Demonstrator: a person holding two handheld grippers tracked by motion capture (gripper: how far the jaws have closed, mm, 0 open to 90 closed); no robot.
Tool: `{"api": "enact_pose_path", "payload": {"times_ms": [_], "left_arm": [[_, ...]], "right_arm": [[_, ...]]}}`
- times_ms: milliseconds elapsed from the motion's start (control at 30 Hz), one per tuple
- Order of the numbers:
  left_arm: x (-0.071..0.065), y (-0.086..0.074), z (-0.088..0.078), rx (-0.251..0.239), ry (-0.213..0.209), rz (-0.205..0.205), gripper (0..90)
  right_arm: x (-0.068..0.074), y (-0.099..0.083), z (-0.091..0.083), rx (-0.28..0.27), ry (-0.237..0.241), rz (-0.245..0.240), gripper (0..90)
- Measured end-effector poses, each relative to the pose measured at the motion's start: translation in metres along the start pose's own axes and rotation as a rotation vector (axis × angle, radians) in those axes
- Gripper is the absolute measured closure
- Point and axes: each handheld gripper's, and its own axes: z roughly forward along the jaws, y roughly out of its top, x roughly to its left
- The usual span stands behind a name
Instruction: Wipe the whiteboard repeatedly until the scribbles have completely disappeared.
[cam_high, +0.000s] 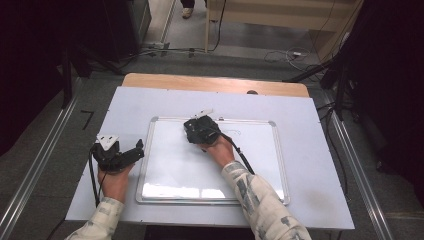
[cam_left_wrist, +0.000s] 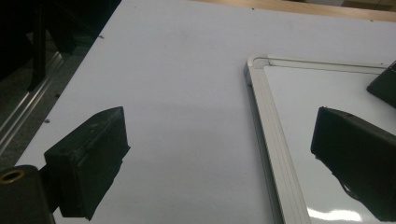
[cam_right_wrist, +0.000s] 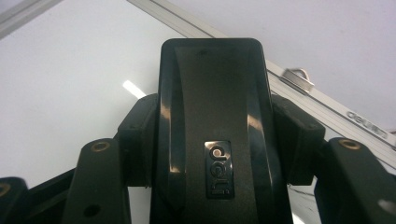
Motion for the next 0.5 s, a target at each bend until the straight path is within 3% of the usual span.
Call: {"api": "enact_pose_path", "payload": {"times_ms": [233, 500], "left_arm": [[0.001, 0.000, -0.001, 0.000, 0.001, 0.002, 4.3], [0.000, 0.001, -0.001, -0.002, -0.001, 0.003, 4.3]], "right_arm": [[-0.017, -0.010, -0.009, 0.009, -0.022, 0.019, 39.0], [-0.012, -0.008, -0.007, 0.006, -0.024, 0.010, 39.0]]}}
